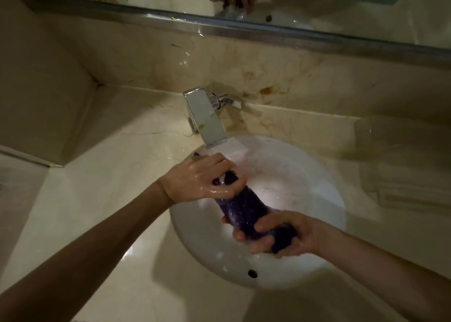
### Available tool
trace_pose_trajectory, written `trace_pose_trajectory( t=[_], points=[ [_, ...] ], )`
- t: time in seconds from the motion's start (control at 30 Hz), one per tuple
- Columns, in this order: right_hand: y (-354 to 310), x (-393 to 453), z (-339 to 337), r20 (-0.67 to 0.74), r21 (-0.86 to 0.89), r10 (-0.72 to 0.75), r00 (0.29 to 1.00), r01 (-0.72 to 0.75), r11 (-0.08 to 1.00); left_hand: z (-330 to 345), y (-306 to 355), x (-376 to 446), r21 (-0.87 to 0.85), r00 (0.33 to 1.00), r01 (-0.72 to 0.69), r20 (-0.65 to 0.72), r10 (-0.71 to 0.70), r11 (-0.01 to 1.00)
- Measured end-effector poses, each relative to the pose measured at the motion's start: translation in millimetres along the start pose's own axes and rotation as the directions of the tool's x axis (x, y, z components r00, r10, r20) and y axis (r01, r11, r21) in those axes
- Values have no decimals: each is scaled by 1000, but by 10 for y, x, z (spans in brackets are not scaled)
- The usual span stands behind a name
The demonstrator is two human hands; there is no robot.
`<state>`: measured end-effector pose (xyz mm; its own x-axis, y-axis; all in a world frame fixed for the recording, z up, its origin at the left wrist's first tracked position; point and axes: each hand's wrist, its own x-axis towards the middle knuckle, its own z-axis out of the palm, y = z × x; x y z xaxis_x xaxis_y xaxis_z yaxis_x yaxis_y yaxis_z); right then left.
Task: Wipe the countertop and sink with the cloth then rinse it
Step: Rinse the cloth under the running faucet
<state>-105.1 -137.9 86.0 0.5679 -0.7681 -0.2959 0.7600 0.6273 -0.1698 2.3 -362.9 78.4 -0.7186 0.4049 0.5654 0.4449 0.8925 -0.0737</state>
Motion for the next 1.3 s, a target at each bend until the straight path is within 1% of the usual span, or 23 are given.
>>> trace_pose_trajectory(
  t=[0.03, 0.07, 0.13, 0.17, 0.23, 0.27, 0.3, 0.37, 0.4, 0.43, 0.5, 0.53, 0.6, 0.67, 0.73, 0.8, 0.87, 0.93, 1.0, 1.1, 1.13, 1.23, 1.3],
  points=[
    [-56, -60, 54, -102, -115, 27, 994, -39, 993, -14, -16, -18, 22, 998, -59, 22, 58, 998],
    [-112, -113, 114, -212, -241, 35, 977, -87, 967, -7, -20, -45, 21, 995, -77, 63, 76, 997],
    [-208, -127, 285, -425, -446, 15, 905, -224, 867, 29, 1, -124, -23, 987, -46, 152, 49, 999],
    [-232, -92, 352, -529, -531, -32, 848, -302, 792, 55, 28, -160, -35, 976, 6, 217, 2, 999],
    [-255, 21, 344, -688, -674, -268, 674, -457, 581, 98, 142, -132, 0, 926, 143, 353, -134, 990],
    [-262, 89, 289, -692, -720, -417, 589, -524, 455, 102, 213, -58, 70, 871, 229, 430, -237, 971],
    [-264, 153, 211, -649, -747, -542, 535, -581, 322, 102, 283, 31, 147, 776, 323, 525, -350, 935],
    [-272, 266, 41, -532, -721, -685, 498, -690, 58, 179, 432, 79, 248, 514, 528, 668, -538, 812],
    [-288, 315, -40, -469, -685, -720, 511, -725, -69, 240, 475, 43, 259, 402, 628, 699, -591, 734],
    [-304, 364, -109, -410, -644, -730, 547, -740, -192, 311, 495, -24, 236, 319, 728, 715, -623, 644],
    [-319, 448, -206, -330, -572, -697, 637, -722, -389, 381, 518, -146, 157, 189, 871, 768, -612, 466],
    [-322, 471, -251, -310, -544, -667, 678, -702, -461, 417, 533, -186, 123, 125, 919, 809, -574, 374],
    [-346, 471, -325, -270, -502, -593, 758, -637, -585, 494, 601, -233, 76, -9, 987, 900, -436, 139],
    [-392, 445, -363, -212, -468, -514, 831, -548, -693, 529, 705, -235, 61, -88, 994, 943, -321, -92],
    [-437, 392, -364, -168, -430, -427, 889, -456, -779, 544, 847, -211, 50, -122, 961, 959, -256, -271],
    [-485, 339, -335, -162, -409, -318, 934, -357, -840, 518, 1005, -173, 64, -148, 907, 974, -172, -415],
    [-519, 287, -310, -140, -409, -221, 965, -260, -875, 479, 1144, -127, 63, -129, 850, 988, -89, -523],
    [-556, 239, -290, -79, -400, -146, 986, -165, -901, 440, 1292, -72, 47, -84, 773, 996, -29, -633],
    [-612, 216, -280, -11, -353, -78, 997, -77, -932, 408, 1414, 4, 33, -17, 649, 999, 29, -760],
    [-716, 183, -283, 69, -314, -18, 997, 4, -949, 410, 1532, 157, 45, 136, 412, 985, 110, -910],
    [-732, 154, -300, 106, -321, -21, 994, 14, -947, 409, 1564, 203, 57, 172, 345, 977, 123, -937],
    [-697, 73, -346, 176, -343, -49, 983, 15, -939, 323, 1634, 316, 66, 233, 196, 966, 112, -978],
    [-665, 54, -348, 244, -348, -94, 965, -3, -937, 247, 1645, 378, 46, 249, 122, 965, 75, -991]
  ],
)
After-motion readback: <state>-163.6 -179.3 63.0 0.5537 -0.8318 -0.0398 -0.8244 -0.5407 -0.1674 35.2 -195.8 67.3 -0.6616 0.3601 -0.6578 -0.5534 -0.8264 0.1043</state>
